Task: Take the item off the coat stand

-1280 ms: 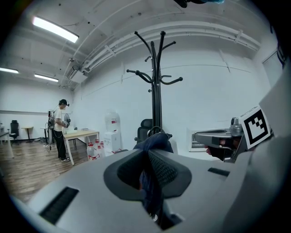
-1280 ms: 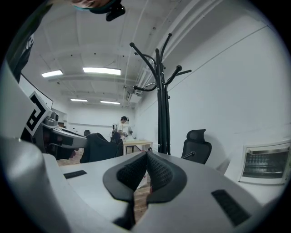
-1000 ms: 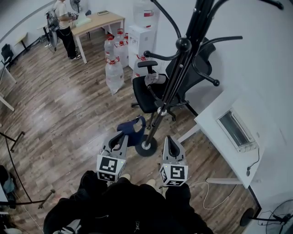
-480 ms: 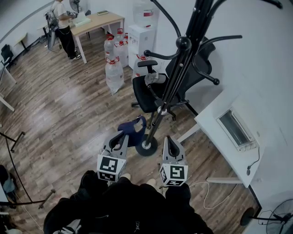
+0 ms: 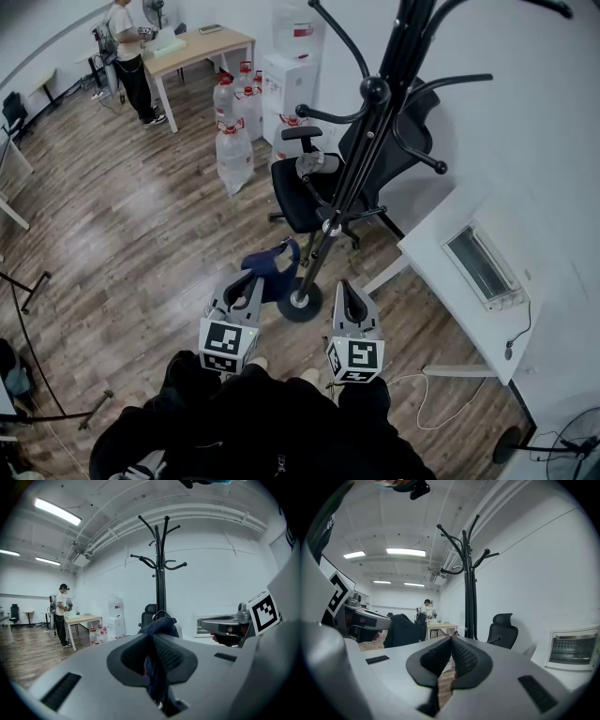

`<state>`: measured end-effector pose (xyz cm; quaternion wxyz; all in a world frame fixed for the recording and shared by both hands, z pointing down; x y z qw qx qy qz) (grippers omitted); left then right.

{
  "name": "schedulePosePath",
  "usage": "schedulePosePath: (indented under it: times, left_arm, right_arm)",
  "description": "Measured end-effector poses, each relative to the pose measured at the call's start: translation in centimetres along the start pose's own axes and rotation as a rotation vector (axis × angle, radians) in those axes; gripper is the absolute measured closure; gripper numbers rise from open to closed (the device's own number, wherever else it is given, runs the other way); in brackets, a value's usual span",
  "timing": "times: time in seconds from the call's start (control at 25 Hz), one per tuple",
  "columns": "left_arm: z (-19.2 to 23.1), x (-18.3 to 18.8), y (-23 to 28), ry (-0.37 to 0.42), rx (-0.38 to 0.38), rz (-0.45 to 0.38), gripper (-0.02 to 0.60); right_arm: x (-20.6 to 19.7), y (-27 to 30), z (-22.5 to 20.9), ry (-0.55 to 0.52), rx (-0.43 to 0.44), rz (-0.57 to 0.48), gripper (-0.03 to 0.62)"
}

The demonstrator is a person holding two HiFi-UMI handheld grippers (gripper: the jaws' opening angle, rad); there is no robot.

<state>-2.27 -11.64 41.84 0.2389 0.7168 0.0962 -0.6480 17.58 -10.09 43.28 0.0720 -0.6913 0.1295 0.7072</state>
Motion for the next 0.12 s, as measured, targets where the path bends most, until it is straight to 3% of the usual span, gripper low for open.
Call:
schedulePosePath:
  times: [0.12]
  left_arm:
    - [-0.17,0.22,-0.14,-0.001,-0.004,-0.001,0.537]
  right_arm:
    - [0.14,-0.22,-0.02,0.001,-0.002,0.000,0.579]
Point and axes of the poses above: the fingertips, and each gripper's own axes: y forward along the fingers, z to its left, x out of its top, the point moved 4 cm from there along -y, backward along the fingers, and after that the axes turned 1 degree about x, right-handed, at the moved point
